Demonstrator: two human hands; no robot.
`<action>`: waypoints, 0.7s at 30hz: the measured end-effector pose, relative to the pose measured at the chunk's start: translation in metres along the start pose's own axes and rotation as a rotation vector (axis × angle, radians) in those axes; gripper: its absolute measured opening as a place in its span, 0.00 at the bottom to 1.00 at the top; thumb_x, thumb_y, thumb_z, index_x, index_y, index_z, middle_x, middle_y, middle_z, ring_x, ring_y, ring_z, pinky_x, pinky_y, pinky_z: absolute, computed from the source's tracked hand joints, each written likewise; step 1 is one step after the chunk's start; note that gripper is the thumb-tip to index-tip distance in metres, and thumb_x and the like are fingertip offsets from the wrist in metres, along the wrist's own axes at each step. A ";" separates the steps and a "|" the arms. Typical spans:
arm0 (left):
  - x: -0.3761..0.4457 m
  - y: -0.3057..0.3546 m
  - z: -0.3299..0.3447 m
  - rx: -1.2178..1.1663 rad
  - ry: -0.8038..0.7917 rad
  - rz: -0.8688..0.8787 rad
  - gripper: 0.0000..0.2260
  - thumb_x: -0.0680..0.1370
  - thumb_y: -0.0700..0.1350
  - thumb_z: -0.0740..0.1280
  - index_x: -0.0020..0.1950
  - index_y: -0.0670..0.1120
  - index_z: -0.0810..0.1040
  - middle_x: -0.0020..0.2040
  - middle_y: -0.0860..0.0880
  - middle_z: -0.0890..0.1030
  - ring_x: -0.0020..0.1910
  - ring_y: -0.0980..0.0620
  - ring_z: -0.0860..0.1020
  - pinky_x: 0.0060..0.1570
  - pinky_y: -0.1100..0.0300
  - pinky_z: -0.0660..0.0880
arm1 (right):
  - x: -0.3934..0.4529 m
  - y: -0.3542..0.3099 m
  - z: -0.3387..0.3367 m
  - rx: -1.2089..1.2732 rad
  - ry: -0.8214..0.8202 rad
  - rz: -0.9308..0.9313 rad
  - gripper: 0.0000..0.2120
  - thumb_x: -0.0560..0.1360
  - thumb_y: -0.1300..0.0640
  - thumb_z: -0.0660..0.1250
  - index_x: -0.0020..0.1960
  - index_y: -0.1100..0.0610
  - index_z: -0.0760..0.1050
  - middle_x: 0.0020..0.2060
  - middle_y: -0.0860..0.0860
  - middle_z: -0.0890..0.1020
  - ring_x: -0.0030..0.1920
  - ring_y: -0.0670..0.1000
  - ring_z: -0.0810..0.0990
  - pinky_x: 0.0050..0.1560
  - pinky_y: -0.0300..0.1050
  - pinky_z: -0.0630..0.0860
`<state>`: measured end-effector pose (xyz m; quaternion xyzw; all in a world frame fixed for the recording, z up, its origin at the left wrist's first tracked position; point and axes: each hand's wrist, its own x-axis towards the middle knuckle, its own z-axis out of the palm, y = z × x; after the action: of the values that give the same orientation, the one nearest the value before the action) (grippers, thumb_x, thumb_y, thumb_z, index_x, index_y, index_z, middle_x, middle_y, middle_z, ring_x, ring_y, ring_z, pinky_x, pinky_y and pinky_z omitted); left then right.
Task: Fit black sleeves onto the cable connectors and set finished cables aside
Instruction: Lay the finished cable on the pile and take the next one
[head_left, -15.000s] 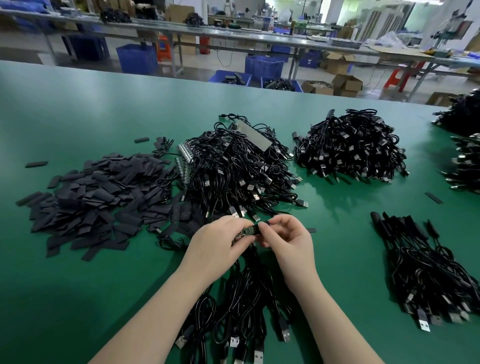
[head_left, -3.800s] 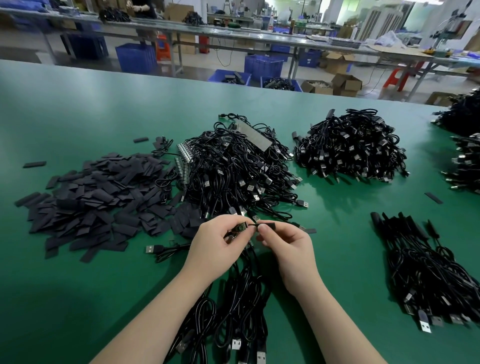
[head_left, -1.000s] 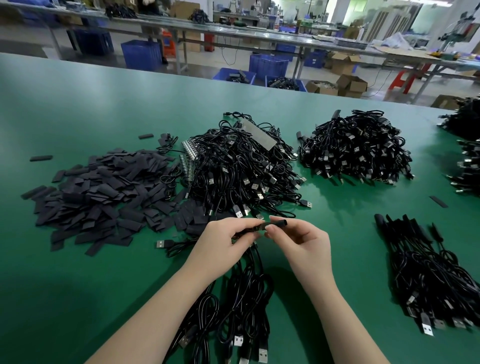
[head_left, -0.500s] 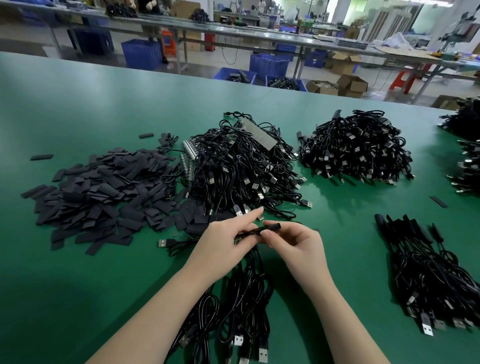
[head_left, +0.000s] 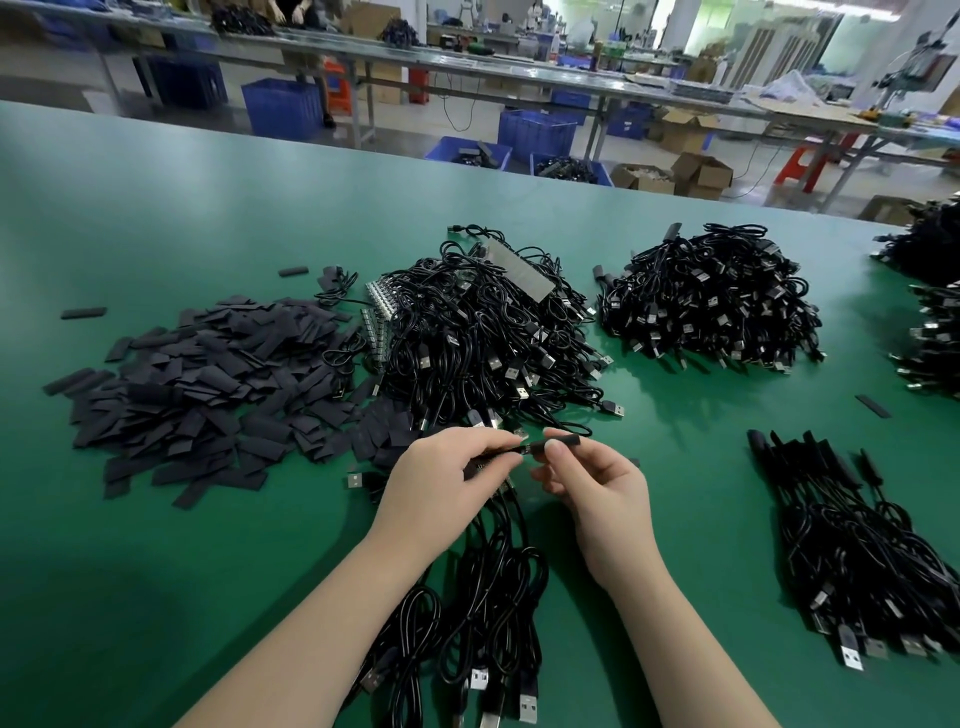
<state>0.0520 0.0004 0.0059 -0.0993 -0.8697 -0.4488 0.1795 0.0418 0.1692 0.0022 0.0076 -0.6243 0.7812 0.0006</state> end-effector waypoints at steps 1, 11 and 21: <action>0.000 -0.001 0.001 -0.010 0.012 0.004 0.08 0.76 0.49 0.71 0.54 0.58 0.84 0.48 0.63 0.83 0.50 0.65 0.79 0.51 0.67 0.76 | 0.000 0.000 0.000 -0.005 -0.008 0.000 0.11 0.66 0.48 0.76 0.47 0.51 0.86 0.37 0.50 0.85 0.36 0.48 0.82 0.41 0.37 0.77; 0.000 -0.003 0.000 -0.091 -0.054 0.064 0.09 0.73 0.50 0.73 0.53 0.57 0.84 0.49 0.66 0.82 0.52 0.65 0.79 0.51 0.71 0.73 | 0.001 0.002 0.000 -0.087 -0.039 -0.012 0.10 0.68 0.49 0.75 0.47 0.51 0.86 0.35 0.51 0.84 0.34 0.47 0.78 0.39 0.37 0.76; -0.002 0.001 -0.002 0.006 0.027 0.131 0.09 0.74 0.46 0.70 0.52 0.56 0.84 0.46 0.62 0.83 0.49 0.65 0.79 0.48 0.66 0.75 | -0.002 -0.001 0.004 -0.195 -0.083 -0.036 0.05 0.74 0.58 0.74 0.41 0.50 0.86 0.35 0.50 0.85 0.34 0.43 0.80 0.38 0.34 0.76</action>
<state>0.0549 -0.0001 0.0069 -0.1493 -0.8602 -0.4349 0.2205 0.0439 0.1658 0.0044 0.0512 -0.6965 0.7157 -0.0105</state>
